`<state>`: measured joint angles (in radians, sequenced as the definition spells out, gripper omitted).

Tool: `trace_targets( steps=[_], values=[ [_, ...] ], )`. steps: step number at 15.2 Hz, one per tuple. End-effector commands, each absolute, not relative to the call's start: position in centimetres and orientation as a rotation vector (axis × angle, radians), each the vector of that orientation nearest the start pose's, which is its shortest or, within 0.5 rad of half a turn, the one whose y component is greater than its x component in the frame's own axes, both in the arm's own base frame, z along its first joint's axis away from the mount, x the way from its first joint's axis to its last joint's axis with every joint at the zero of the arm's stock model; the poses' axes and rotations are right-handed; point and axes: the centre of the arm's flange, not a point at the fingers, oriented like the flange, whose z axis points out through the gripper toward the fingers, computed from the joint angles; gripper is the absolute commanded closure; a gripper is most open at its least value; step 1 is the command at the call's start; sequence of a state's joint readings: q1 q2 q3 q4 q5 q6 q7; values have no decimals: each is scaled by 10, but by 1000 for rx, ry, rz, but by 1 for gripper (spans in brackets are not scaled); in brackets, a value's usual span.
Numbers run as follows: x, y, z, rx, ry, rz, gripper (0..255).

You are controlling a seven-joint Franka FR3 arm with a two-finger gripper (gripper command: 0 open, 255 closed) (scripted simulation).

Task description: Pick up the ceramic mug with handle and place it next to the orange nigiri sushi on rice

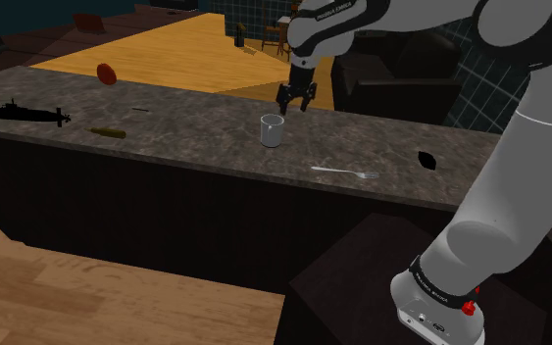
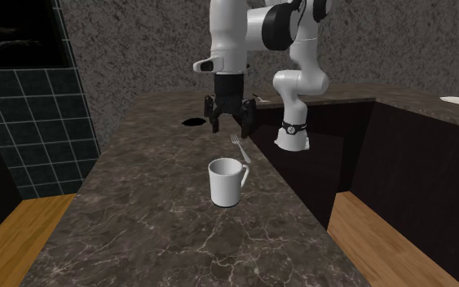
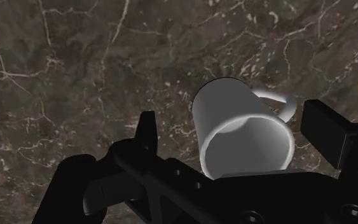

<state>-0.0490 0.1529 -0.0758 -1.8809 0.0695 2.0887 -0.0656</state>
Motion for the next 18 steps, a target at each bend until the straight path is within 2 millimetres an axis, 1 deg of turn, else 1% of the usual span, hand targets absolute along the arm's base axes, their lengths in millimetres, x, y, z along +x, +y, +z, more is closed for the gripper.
trace_targets(
  steps=[1,5,6,12,13,18],
  values=[
    [623,-78,416,-3085,140,-92,0],
    [668,-88,389,-3068,140,-89,0],
    [668,-88,389,-3068,140,-89,0],
    [670,-86,357,-3068,140,-89,0],
    [671,-85,349,-3068,140,-89,0],
    [671,-85,349,-3068,140,-89,0]
  ],
)
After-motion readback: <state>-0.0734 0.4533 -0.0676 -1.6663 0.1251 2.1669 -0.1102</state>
